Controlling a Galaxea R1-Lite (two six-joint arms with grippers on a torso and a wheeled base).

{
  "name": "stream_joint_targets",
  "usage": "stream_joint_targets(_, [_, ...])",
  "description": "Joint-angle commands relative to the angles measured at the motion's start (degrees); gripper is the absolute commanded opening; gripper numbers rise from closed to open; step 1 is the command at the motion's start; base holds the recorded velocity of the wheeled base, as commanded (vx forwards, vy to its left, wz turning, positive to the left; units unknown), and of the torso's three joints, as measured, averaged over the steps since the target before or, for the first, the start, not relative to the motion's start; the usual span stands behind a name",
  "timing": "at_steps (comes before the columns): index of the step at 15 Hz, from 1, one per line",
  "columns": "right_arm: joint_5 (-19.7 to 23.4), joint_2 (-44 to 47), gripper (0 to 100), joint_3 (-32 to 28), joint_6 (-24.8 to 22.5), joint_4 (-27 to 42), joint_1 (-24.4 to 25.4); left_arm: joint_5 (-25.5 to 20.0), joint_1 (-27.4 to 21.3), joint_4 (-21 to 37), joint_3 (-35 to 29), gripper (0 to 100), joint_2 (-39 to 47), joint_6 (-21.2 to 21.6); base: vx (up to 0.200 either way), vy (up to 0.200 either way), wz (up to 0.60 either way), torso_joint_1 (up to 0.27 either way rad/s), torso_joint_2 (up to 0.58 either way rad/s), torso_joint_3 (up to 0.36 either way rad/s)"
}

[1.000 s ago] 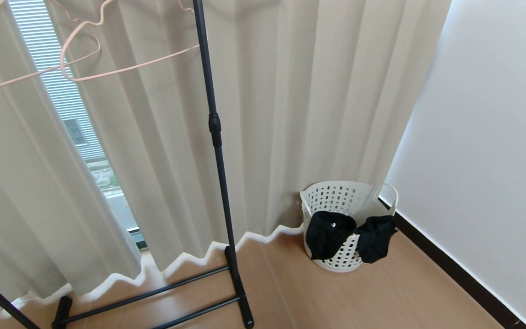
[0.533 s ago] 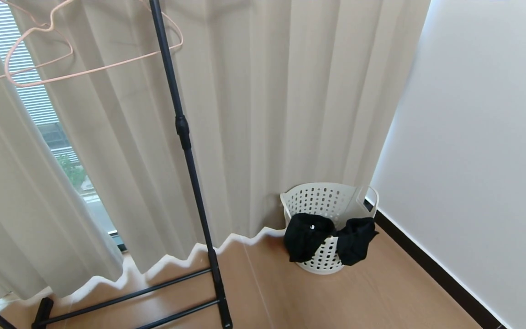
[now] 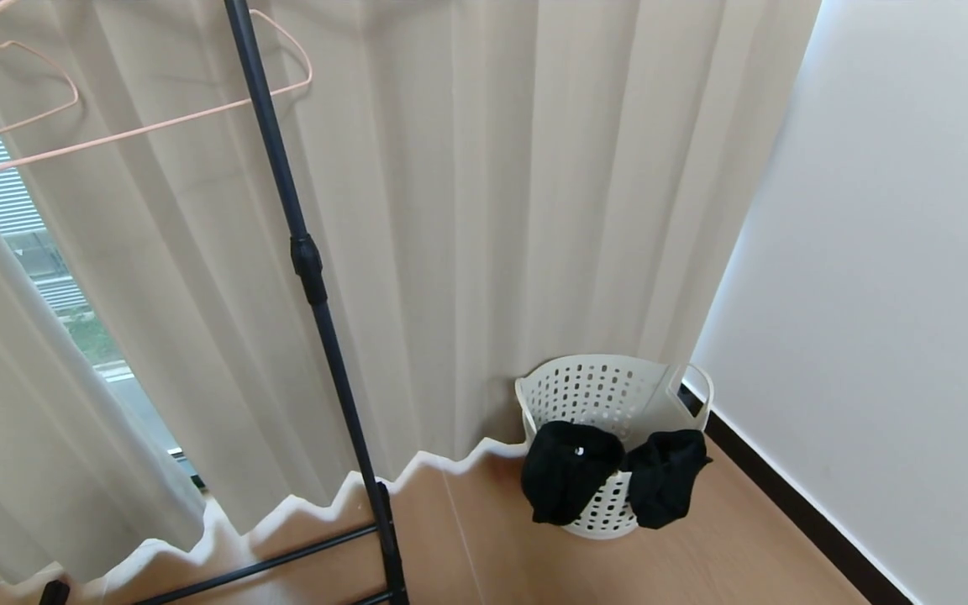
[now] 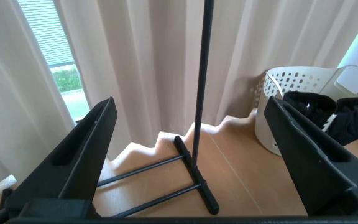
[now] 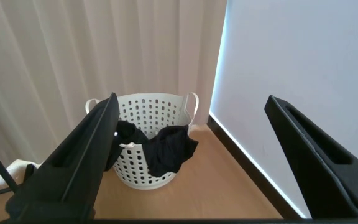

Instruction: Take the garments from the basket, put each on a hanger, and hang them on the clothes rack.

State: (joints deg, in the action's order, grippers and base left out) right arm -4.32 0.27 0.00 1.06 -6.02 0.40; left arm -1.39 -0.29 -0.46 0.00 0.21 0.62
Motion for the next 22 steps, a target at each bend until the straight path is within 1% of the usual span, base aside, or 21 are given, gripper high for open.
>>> stream_joint_targets(1, [0.0, 0.0, 100, 0.0, 0.0, 0.0, 0.0, 0.1, 0.0, -0.1, 0.0, 100, 0.1, 0.0, 0.000, 0.000, 0.00, 0.000, 0.00, 0.000])
stream_joint_targets(8, [0.0, -0.1, 100, 0.0, 0.3, -0.1, 0.0, 0.5, 0.0, -0.1, 0.0, 100, 0.1, -0.6, 0.000, 0.000, 0.00, 0.000, 0.00, -0.008])
stream_joint_targets(22, [0.0, -0.1, 100, 0.0, 0.3, -0.1, 0.0, 0.5, 0.0, -0.1, 0.0, 100, 0.1, -0.7, 0.000, 0.000, 0.00, 0.004, 0.01, -0.186])
